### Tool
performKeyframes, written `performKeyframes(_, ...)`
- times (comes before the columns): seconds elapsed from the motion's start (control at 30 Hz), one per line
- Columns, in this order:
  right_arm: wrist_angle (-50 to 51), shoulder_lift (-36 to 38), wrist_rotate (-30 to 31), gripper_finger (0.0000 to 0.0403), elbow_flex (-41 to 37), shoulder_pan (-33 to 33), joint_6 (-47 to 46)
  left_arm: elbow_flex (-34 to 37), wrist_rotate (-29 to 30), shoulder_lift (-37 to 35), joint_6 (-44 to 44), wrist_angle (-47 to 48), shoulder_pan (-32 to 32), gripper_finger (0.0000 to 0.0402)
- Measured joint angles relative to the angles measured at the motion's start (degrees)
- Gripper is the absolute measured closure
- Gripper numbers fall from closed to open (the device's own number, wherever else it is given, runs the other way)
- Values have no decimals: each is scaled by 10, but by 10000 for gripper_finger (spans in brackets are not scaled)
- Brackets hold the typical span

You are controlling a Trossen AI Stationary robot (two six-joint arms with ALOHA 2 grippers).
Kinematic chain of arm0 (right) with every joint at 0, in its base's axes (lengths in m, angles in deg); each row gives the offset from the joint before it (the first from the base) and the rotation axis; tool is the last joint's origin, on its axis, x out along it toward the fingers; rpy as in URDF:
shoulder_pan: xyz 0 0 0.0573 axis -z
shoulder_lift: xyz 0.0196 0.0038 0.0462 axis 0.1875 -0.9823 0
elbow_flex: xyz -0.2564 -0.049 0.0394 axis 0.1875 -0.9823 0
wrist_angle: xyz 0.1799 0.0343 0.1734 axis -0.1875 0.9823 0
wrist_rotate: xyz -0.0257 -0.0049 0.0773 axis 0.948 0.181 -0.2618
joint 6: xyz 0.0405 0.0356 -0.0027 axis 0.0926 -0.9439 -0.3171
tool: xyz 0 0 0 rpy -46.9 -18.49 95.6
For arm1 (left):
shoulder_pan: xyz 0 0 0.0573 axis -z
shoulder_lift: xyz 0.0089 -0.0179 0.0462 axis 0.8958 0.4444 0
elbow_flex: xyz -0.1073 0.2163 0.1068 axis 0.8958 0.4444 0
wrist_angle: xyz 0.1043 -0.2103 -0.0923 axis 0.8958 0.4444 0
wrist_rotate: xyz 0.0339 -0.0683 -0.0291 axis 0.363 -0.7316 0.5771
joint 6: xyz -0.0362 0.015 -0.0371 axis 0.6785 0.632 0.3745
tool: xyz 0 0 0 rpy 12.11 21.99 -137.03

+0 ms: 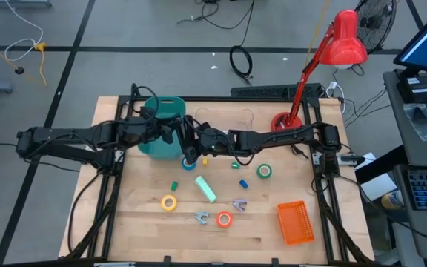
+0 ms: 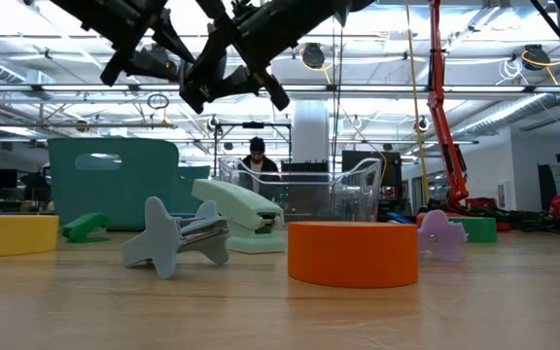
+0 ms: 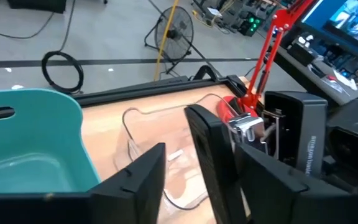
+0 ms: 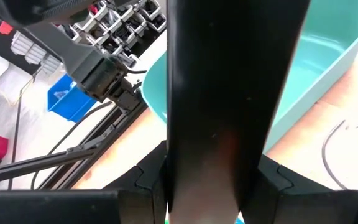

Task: Pick and place Stapler, Stapler remover, tape
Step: Put the black stapler into the green bin

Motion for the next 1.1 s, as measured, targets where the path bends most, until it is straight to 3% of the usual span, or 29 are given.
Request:
performKeyframes(0.23, -4, 0, 0, 273, 0, 0, 1, 0, -4, 1, -5, -4, 0, 279)
performKeyframes(0.67, -17, 0, 1, 273, -1, 0, -3, -1, -22, 26, 13, -31, -5, 354)
performKeyframes(1.1, -25, 0, -14, 269, -1, 1, -6, -1, -50, 25, 11, -38, -13, 357)
